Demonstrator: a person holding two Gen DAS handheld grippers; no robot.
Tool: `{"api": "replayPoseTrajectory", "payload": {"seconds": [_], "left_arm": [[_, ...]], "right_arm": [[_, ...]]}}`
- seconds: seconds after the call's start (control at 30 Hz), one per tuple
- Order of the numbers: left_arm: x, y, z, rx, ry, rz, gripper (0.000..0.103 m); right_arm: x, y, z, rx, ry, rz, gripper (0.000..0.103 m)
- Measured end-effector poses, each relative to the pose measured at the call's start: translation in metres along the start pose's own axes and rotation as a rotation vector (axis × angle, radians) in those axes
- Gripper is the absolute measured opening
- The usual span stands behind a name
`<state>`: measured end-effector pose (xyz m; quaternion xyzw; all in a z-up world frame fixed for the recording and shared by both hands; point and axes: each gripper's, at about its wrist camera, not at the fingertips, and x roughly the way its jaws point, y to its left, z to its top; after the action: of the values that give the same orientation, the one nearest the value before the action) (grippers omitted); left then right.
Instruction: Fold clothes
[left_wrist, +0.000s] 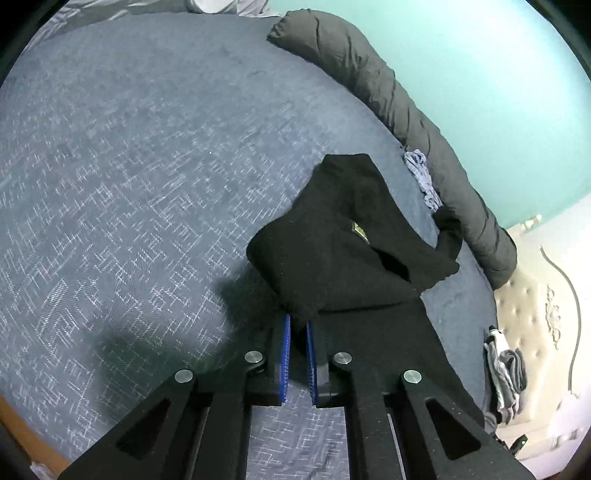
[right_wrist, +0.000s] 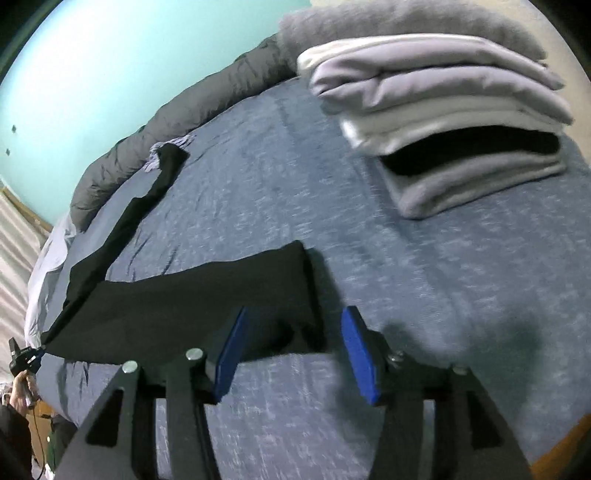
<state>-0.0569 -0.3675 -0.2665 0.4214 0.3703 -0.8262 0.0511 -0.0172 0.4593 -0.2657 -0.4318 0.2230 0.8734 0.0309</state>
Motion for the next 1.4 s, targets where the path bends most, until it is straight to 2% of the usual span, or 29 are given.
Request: {"api": "replayPoseTrajectory", "payload": {"seconds": [0.2,0.27,0.3,0.37,0.7,0.8,0.9,1.07,1.17,1.2,1.23,1.27,1.4], "left_arm": [[0.006,0.002,0.003,0.005,0.008,0.007,0.008],[0.008,0.003,0.004,0.006,0.012,0.011,0.008],[0.009,0.004,0.005,0.006,0.013,0.014,0.008],[0.011,0.005,0.005,0.002,0.014,0.017,0.008],[-0.022,-0.008,0.016,0.018,-0.030,0.000,0.007],[-0.034,-0.001,0.012,0.008,-0.025,-0.006,0.007],[-0.041,0.012,0.004,-0.003,-0.008,-0.002,0.007],[-0.028,0.045,-0.018,-0.048,0.051,0.017,0.007],[-0.022,0.049,-0.023,-0.055,0.069,0.046,0.009],[-0.022,0.049,-0.024,-0.056,0.072,0.056,0.012],[-0.021,0.049,-0.025,-0.056,0.075,0.066,0.012],[-0.021,0.050,-0.025,-0.057,0.078,0.076,0.012],[-0.033,0.046,-0.019,-0.027,0.060,0.117,0.012]], "right_arm": [[0.035,0.005,-0.001,0.002,0.027,0.000,0.053],[0.040,0.005,-0.002,0.001,0.028,0.014,0.030],[0.043,0.005,-0.003,-0.001,0.029,0.019,0.015],[0.041,0.009,-0.002,-0.019,0.025,0.023,0.007],[-0.030,0.032,0.030,-0.088,-0.096,0.042,0.006],[-0.037,0.031,0.027,-0.089,-0.070,0.038,0.006],[-0.026,0.024,0.005,-0.087,-0.015,0.033,0.006],[0.005,0.011,-0.032,-0.062,0.068,-0.008,0.006],[0.008,0.007,-0.037,-0.055,0.082,-0.030,0.008],[0.008,0.007,-0.037,-0.057,0.084,-0.039,0.011],[0.004,0.009,-0.035,-0.069,0.081,-0.058,0.021],[0.000,0.010,-0.032,-0.079,0.075,-0.077,0.025],[-0.027,0.009,-0.018,-0.086,0.012,-0.123,0.028]]}}
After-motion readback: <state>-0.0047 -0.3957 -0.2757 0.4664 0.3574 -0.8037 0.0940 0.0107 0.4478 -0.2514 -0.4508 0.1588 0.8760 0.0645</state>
